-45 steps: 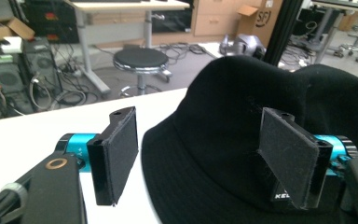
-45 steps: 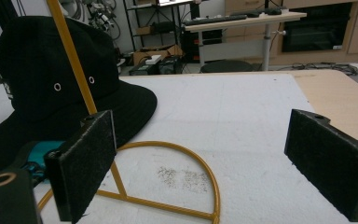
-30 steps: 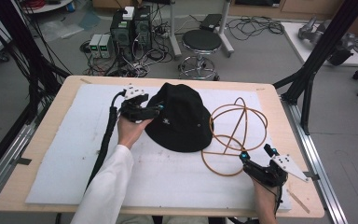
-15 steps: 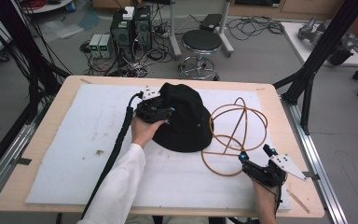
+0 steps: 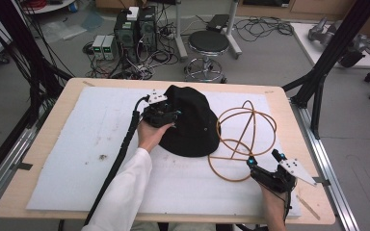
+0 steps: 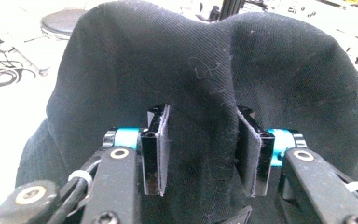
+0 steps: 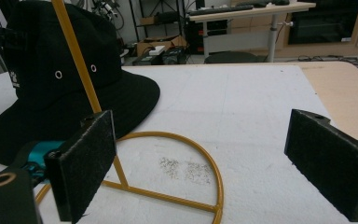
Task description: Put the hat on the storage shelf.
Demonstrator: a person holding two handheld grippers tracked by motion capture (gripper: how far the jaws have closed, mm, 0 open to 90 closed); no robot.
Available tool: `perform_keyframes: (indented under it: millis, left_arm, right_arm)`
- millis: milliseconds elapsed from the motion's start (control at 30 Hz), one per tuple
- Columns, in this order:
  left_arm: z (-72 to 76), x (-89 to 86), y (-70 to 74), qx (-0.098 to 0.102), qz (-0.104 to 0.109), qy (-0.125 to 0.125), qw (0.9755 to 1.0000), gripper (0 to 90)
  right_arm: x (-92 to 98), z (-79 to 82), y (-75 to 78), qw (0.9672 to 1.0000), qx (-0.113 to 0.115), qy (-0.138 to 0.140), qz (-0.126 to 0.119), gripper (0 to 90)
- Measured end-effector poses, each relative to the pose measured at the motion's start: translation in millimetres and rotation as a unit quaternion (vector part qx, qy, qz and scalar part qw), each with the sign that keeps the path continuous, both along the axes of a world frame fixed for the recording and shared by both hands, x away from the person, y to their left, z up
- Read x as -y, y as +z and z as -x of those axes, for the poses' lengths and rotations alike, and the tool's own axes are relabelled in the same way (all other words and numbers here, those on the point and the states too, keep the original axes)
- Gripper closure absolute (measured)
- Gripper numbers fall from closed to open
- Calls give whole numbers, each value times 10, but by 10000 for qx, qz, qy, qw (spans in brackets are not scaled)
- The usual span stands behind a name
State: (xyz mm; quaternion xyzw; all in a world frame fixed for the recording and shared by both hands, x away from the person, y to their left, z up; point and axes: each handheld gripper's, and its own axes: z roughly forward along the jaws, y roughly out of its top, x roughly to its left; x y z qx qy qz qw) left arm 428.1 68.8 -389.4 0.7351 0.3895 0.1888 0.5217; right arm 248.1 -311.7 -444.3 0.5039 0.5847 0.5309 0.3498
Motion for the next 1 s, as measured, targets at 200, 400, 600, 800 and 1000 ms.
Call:
perform_keyframes:
  millis: [200, 400, 600, 800, 1000]
  left_arm:
    - [-11, 33, -27, -40, 5, 5, 10000, 664]
    - [-3, 63, -33, -11, 17, -89, 10000, 775]
    - [-22, 47, -40, -156, 157, -106, 9997, 807]
    - [-10, 29, -26, -73, 51, -180, 9998, 849]
    - [34, -6, -24, 100, 84, -185, 9997, 854]
  right_arm:
    - [-9, 0, -1, 10000, -31, 3, -32, 82]
    - [-17, -3, -2, 10000, -36, 68, 5, 82]
    - [-2, 5, 4, 10000, -38, 71, -58, 82]
    - [-1, 7, 3, 9999, -41, 94, -55, 82]
    - [12, 13, 0, 9999, -45, 85, -68, 82]
